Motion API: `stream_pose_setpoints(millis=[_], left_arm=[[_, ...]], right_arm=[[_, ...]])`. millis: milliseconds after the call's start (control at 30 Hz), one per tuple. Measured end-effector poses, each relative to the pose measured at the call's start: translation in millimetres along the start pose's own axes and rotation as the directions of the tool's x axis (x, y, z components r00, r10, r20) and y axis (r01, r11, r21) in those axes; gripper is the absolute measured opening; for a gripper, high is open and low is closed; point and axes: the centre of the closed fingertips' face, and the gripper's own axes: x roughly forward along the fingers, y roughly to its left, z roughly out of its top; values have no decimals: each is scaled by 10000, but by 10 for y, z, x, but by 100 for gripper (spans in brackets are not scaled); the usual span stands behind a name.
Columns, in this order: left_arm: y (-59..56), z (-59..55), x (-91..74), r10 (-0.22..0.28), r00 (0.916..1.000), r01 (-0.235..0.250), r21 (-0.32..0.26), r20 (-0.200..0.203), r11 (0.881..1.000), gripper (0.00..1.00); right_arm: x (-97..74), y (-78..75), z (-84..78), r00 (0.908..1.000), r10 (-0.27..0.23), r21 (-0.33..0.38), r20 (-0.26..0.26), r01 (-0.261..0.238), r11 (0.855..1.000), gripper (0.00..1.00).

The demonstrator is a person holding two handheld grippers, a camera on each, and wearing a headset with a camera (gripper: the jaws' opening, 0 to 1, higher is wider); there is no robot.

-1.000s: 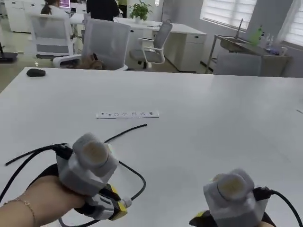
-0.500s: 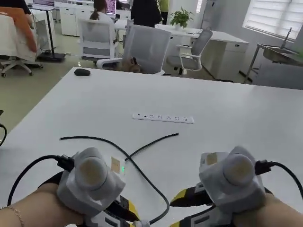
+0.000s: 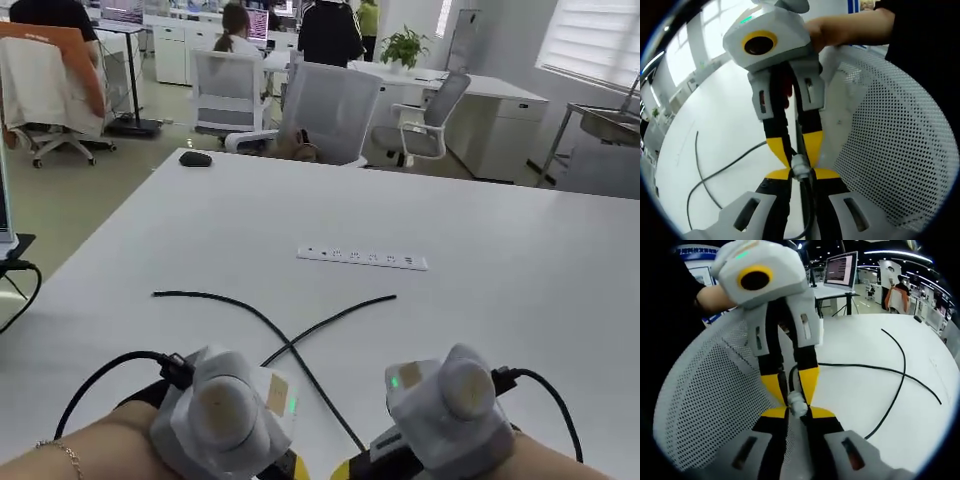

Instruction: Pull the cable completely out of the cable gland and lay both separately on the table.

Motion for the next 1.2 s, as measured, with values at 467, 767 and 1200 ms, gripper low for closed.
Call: stream_pose_setpoints(millis=[467, 767, 1200], left_arm=[[182, -154, 277, 1023, 9947, -1031, -1573, -133, 9822, 17], [214, -136, 263, 1481, 9878, -1503, -468, -477, 9875, 18], [298, -82, 178, 1645, 9862, -1601, -1390, 208, 9773, 21]], right_arm=[[84, -239, -228, 9683, -1996, -1380, -1504, 1794, 9741, 13], [87, -259, -223, 9627, -2180, -1562, -1600, 1934, 9686, 13], [61, -303, -187, 9563, -2497, -2318, -1521, 2111, 9496, 13]])
